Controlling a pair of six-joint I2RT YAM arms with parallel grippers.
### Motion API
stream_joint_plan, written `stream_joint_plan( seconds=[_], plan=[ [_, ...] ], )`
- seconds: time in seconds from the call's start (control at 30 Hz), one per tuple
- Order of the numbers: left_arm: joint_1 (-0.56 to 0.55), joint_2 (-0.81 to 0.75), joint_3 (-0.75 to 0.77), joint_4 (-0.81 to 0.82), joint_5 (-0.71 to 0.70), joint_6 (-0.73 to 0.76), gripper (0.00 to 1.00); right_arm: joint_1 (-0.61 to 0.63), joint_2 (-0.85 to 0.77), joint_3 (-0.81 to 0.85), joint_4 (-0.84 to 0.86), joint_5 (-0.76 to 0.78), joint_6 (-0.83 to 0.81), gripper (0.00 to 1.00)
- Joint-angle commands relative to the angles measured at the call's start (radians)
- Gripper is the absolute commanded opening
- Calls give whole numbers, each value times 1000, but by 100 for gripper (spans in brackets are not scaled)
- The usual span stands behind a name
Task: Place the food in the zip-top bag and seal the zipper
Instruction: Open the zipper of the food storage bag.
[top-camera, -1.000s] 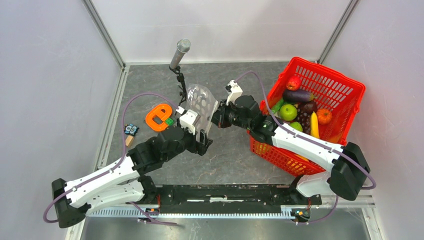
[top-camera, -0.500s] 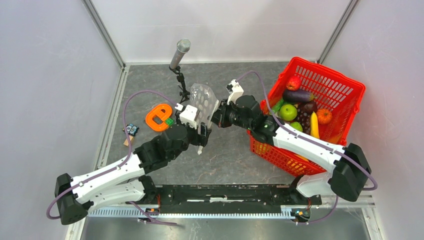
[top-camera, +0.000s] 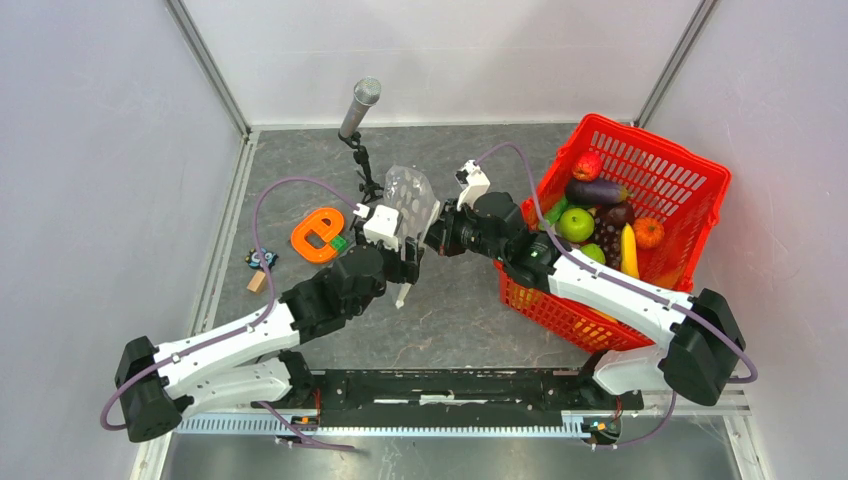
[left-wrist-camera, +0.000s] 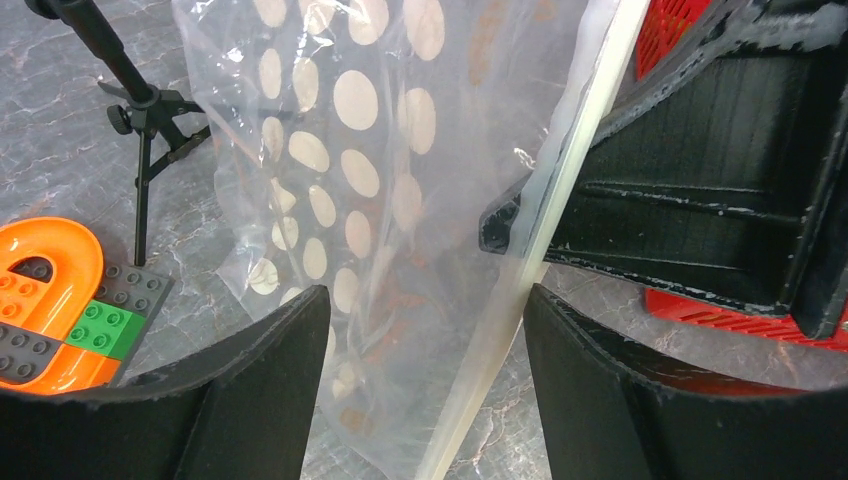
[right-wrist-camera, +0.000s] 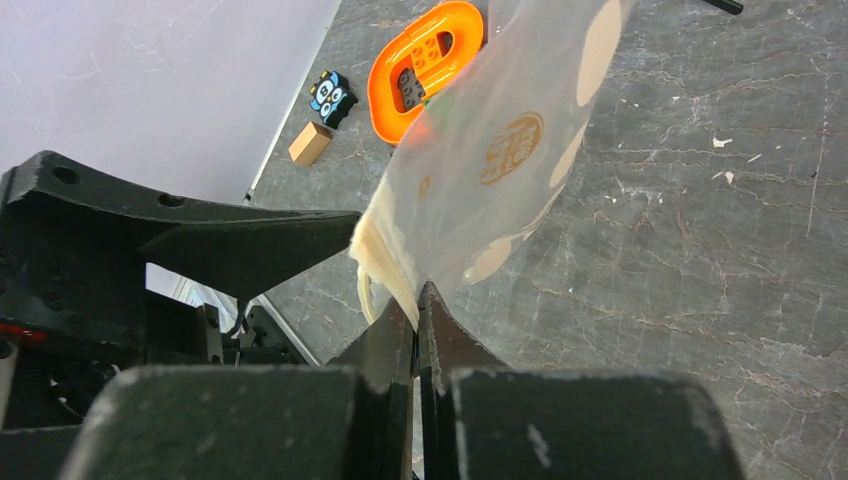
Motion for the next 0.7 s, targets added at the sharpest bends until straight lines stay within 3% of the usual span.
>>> stream_joint_plan(
  seconds=[0.0, 0.33, 0.67],
  plan=[
    [-4, 16, 13, 58, -22, 39, 78, -3, -39, -4, 17, 29, -2, 0],
    [-10, 29, 7, 48, -125, 48, 71, -2, -36, 2, 10, 26, -5, 0],
    [-43, 37, -19, 22, -194, 36, 73, -4, -31, 32, -2, 80, -10, 0]
  ],
)
